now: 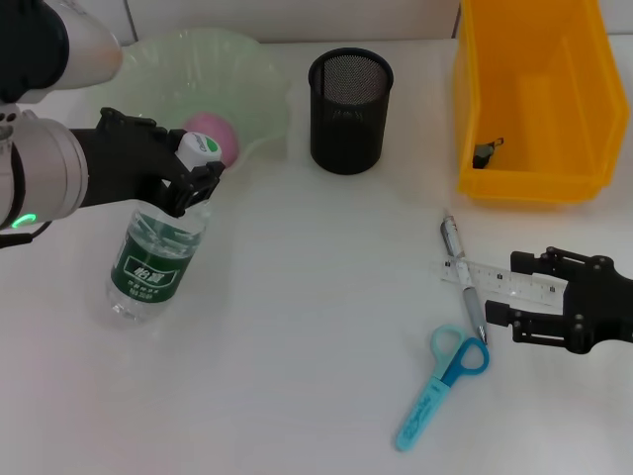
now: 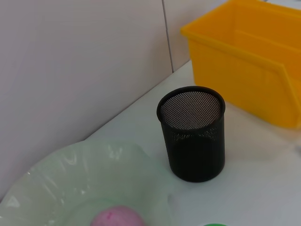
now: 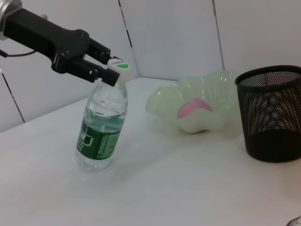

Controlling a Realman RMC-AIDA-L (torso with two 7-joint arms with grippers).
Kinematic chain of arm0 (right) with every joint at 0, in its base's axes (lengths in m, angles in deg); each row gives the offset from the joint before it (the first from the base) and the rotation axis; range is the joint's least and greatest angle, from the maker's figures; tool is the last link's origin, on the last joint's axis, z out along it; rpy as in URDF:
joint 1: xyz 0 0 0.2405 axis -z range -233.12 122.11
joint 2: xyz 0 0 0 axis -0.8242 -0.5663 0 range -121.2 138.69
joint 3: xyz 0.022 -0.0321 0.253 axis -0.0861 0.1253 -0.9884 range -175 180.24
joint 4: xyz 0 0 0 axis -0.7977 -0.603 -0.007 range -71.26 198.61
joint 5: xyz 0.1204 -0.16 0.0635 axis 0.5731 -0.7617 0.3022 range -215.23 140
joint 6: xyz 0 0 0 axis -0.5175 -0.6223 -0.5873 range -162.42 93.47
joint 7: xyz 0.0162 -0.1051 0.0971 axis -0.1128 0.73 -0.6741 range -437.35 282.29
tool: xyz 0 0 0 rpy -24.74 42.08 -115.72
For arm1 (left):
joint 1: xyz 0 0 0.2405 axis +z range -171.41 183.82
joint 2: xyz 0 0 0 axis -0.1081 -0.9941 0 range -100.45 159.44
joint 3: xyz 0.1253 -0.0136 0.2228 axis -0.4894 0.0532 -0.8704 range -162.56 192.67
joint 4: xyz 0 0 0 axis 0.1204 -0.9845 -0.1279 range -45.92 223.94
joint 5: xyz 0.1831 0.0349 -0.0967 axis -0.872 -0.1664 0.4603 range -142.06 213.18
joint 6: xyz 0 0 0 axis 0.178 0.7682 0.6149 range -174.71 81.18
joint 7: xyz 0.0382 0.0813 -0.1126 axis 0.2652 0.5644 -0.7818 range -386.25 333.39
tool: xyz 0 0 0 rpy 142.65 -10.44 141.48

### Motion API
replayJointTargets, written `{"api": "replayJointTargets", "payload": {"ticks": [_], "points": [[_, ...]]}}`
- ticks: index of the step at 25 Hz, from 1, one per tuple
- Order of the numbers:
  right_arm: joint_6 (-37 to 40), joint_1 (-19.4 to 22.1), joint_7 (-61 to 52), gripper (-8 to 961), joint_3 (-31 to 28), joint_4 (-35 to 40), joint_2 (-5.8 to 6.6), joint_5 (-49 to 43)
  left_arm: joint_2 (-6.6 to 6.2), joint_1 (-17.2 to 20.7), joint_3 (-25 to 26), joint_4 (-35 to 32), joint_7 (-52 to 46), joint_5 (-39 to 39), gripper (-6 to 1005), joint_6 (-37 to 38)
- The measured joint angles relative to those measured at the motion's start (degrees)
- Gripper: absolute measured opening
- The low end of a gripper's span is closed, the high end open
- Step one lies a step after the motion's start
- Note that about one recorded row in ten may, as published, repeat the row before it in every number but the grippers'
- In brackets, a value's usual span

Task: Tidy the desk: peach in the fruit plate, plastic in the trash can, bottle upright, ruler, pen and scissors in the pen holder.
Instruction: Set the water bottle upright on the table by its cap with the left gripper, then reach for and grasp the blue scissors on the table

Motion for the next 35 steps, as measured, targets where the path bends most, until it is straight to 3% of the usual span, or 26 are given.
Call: {"api": "replayJointTargets", "payload": {"ticks": [13, 17, 24, 31, 35], "points": [[0.0, -0.11, -0.23, 817, 0.0, 0.49, -0.06, 0.0, -0.03, 1.13, 1.28, -1.17, 2.52, 4.96, 439, -0.63], [0.0, -0.15, -0.7, 817, 0.0, 0.73, -0.09, 0.0, -0.08, 1.7, 5.48, -1.1, 6.93, 12.66, 439, -0.58], [0.0, -0.16, -0.87, 817, 0.05, 0.95, -0.09, 0.0, -0.07, 2.34, 6.87, -0.94, 8.18, 14.17, 438, 0.23], [0.01, -0.38, -0.88, 817, 0.1, 0.92, -0.09, 0.0, -0.04, 2.3, 7.05, -1.0, 8.25, 14.16, 119, 0.1], [0.0, -0.27, -0.88, 817, 0.08, 0.94, -0.09, 0.0, 0.01, 2.47, 7.15, -1.32, 8.66, 14.34, 79, 0.05]]}}
